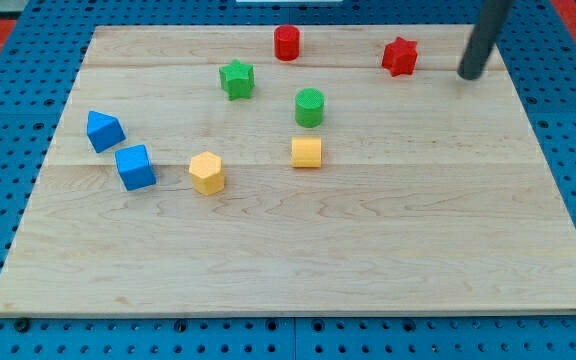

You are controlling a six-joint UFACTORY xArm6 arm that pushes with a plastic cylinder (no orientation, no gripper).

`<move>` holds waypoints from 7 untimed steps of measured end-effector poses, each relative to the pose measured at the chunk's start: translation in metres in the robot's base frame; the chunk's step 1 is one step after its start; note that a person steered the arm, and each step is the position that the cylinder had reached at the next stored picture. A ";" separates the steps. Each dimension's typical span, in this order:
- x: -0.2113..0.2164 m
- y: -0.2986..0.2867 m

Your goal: Move the red star towards the right side of the board

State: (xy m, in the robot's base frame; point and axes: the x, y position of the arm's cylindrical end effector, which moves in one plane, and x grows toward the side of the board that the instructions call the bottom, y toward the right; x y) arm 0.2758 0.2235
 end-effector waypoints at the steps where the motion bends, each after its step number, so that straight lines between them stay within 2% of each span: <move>1: -0.034 -0.061; 2: -0.056 -0.122; 3: -0.069 -0.152; 4: -0.068 -0.200; 5: -0.049 -0.232; 6: -0.036 -0.183; 7: -0.036 -0.076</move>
State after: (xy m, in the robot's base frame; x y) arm 0.2403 0.1474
